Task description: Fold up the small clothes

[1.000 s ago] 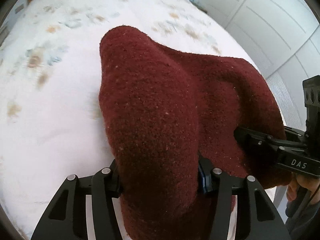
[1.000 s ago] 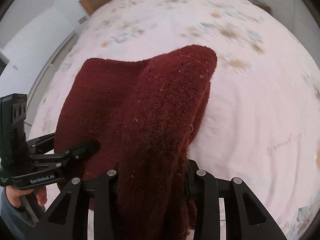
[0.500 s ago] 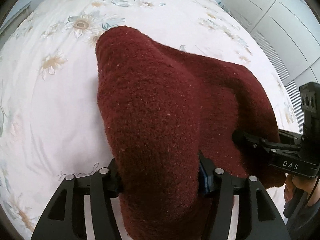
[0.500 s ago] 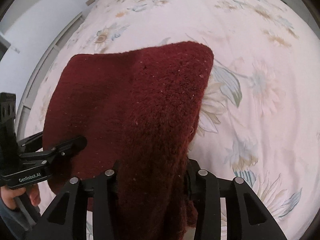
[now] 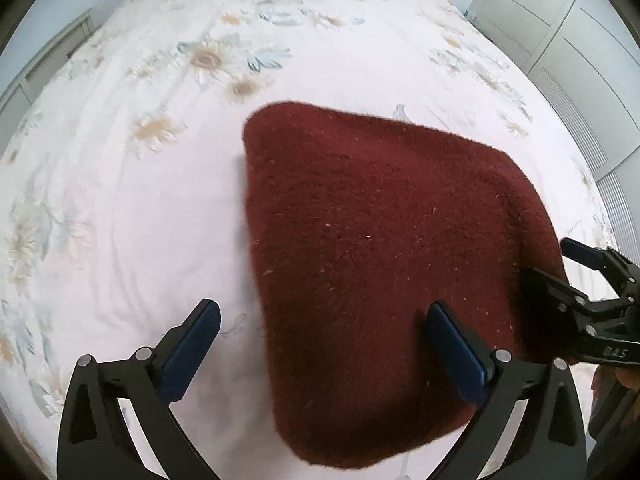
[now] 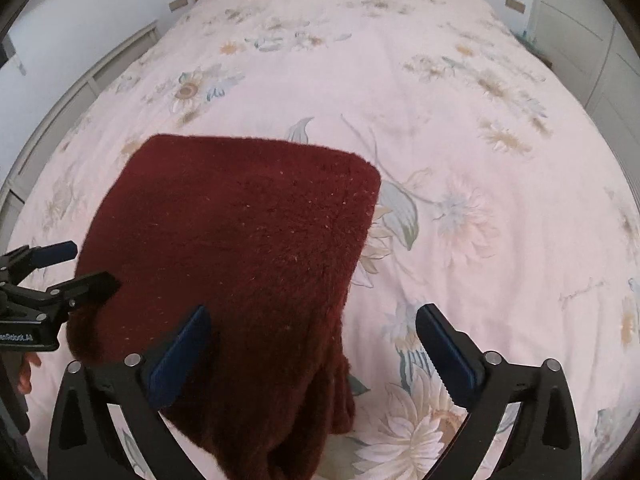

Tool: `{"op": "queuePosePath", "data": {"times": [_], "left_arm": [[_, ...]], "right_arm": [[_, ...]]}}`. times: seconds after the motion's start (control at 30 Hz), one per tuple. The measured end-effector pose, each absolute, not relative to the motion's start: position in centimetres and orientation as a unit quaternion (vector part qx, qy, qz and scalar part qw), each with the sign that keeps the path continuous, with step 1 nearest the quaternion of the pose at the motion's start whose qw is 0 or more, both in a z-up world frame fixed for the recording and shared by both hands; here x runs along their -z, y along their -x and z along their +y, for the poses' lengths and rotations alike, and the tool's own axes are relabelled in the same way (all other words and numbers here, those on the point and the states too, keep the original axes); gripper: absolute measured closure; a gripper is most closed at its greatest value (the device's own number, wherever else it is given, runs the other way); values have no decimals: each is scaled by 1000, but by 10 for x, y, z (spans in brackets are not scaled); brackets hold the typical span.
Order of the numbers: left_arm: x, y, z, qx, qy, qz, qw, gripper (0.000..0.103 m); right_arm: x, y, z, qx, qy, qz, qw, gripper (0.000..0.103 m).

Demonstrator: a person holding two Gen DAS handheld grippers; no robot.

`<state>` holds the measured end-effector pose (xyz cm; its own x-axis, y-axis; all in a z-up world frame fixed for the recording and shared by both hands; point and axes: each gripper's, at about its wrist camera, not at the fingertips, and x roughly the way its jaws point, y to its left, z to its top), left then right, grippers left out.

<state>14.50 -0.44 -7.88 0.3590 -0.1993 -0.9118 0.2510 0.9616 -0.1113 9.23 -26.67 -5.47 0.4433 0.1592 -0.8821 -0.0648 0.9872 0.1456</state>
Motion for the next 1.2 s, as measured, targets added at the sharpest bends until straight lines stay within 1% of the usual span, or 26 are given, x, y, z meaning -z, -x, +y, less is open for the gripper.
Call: {"op": "queuePosePath", "data": {"times": [0.1, 0.23, 0.43, 0.5, 0.57, 0.7, 0.87, 1.0, 1.1, 1.2], "left_arm": [[77, -135, 3, 121, -36, 535, 835, 1], [92, -131, 9, 122, -38, 540, 832, 1], [117, -125, -7, 128, -49, 523, 841, 0], [123, -126, -5, 129, -40, 523, 842, 0], [117, -126, -10, 128, -47, 516, 846, 0], [88, -112, -16, 121, -61, 499, 856, 1], [63, -102, -22, 87, -84, 488, 865, 1], [23, -69, -17, 79, -72, 461, 881, 1], [-5, -40, -17, 71, -75, 442, 891, 1], [-21, -20, -15, 61, -80, 434, 895, 1]], "right_arm": [[55, -78, -280, -46, -38, 515, 855, 1], [72, -72, -298, -33, -48, 525, 849, 1], [101, -67, -316, -39, -66, 529, 845, 1], [103, -67, -316, -38, -71, 529, 845, 1], [99, -67, -312, -33, -66, 526, 847, 1], [72, -58, -306, -40, -56, 515, 854, 1], [13, -26, -305, -38, -34, 473, 880, 1], [-28, 9, -305, -21, -15, 446, 894, 1], [-47, 34, -306, -10, -10, 430, 903, 1], [-55, 57, -308, -6, -11, 426, 905, 1]]}}
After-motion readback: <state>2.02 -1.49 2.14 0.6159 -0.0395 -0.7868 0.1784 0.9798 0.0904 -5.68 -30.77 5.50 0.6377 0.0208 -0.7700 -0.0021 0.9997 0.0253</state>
